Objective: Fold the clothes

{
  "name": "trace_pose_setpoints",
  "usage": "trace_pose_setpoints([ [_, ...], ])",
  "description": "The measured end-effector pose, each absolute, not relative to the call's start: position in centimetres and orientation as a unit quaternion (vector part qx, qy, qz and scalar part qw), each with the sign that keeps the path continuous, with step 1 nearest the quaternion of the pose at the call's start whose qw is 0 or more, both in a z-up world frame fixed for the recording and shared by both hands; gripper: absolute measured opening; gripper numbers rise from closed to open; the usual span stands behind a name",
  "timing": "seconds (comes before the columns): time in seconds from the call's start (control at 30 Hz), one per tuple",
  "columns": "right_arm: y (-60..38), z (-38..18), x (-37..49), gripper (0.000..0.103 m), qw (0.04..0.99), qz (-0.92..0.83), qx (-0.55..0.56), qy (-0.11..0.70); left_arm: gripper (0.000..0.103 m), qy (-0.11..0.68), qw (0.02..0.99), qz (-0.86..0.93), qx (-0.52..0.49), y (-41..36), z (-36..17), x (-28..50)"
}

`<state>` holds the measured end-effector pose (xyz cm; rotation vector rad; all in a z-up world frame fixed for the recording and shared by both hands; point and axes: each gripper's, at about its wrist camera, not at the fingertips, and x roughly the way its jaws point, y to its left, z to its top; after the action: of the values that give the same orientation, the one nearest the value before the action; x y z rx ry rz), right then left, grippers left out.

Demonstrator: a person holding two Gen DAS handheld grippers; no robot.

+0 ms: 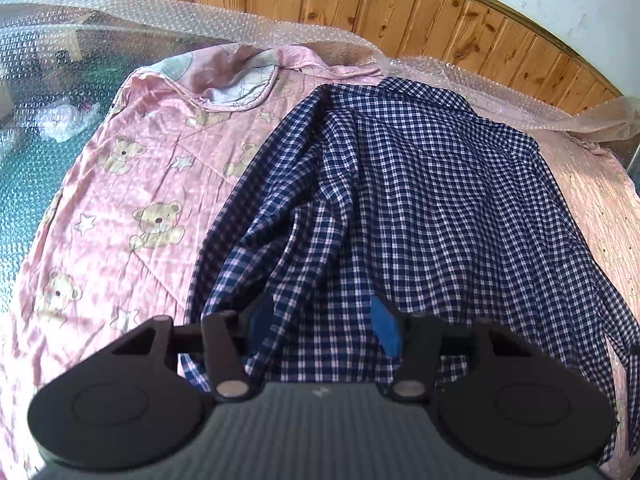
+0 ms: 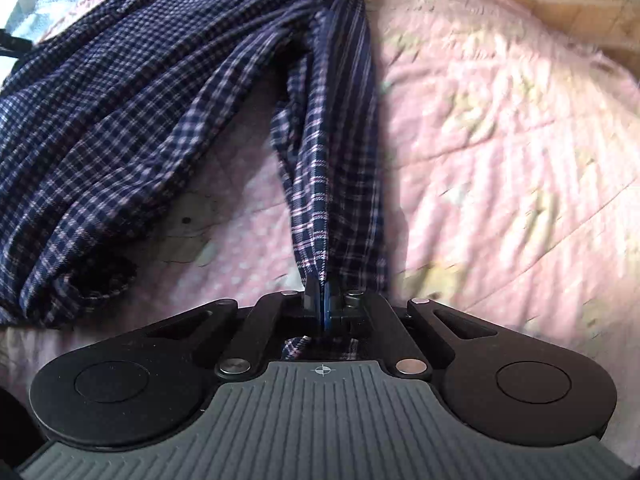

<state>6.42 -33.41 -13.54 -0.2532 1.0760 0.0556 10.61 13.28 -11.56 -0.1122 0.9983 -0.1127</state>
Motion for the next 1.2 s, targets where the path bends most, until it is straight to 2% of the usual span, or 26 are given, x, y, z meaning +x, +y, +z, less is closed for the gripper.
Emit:
trace_pose_setpoints([
  [0.2,-39.1,-10.4,10.3,0.0,0.868,-0.131,-0.174,0.446,0.055,0.463,0.882,-0.077,-0.052,14.2,-11.2,6.8],
  [0.23,-40.1,-9.9,10.9,0.004,0.868,-0.157,-0.183,0.433,0.056,0.461,0.883,-0.077,-0.05,14.6,-11.3,5.8],
  [0.27,-39.5,-9.8,10.2,0.034,0.871,-0.148,-0.181,0.432,0.056,0.462,0.882,-0.075,-0.05,15.1,-11.6,4.5],
  [0.3,-38.3,-10.1,8.9,0.053,0.874,-0.125,-0.174,0.436,0.057,0.463,0.882,-0.074,-0.05,15.6,-11.8,3.2],
  [0.37,-35.8,-10.5,6.3,0.048,0.879,-0.079,-0.161,0.442,0.057,0.466,0.881,-0.071,-0.05,16.6,-12.4,0.6],
  [0.6,-27.2,-12.1,-2.9,0.072,0.878,0.085,-0.113,0.456,0.059,0.481,0.869,-0.063,-0.093,20.4,-14.0,-6.1],
  [0.7,-23.5,-12.7,-6.9,0.073,0.87,0.155,-0.091,0.458,0.059,0.484,0.868,-0.058,-0.093,21.4,-14.0,-7.1],
  [0.83,-26.6,-13.5,-5.4,0.073,0.885,0.017,-0.104,0.453,0.059,0.473,0.876,-0.045,-0.083,22.1,-13.1,-7.0],
  [0.9,-29.0,-13.4,-3.5,0.083,0.892,-0.038,-0.1,0.439,0.06,0.47,0.878,-0.035,-0.081,22.2,-12.6,-6.8],
  [0.97,-31.3,-13.9,-0.6,0.089,0.89,-0.076,-0.11,0.435,0.06,0.47,0.879,-0.029,-0.079,21.9,-12.1,-6.4],
  [1.03,-33.4,-14.8,2.1,0.089,0.884,-0.104,-0.114,0.441,0.061,0.474,0.877,-0.026,-0.07,21.5,-11.8,-6.0],
  [1.07,-34.2,-15.5,3.3,0.084,0.878,-0.107,-0.112,0.453,0.061,0.477,0.877,-0.025,-0.062,21.2,-11.7,-5.9],
  [1.1,-35.2,-15.9,4.1,0.063,0.876,-0.1,-0.095,0.462,0.061,0.479,0.876,-0.024,-0.053,20.9,-11.6,-5.7],
  [1.13,-36.3,-16.1,4.6,0.048,0.876,-0.09,-0.071,0.468,0.061,0.481,0.875,-0.022,-0.047,20.6,-11.5,-5.6],
  [1.2,-38.5,-16.5,5.8,0.033,0.875,-0.07,-0.024,0.479,0.061,0.482,0.875,-0.019,-0.038,19.9,-11.3,-5.3],
])
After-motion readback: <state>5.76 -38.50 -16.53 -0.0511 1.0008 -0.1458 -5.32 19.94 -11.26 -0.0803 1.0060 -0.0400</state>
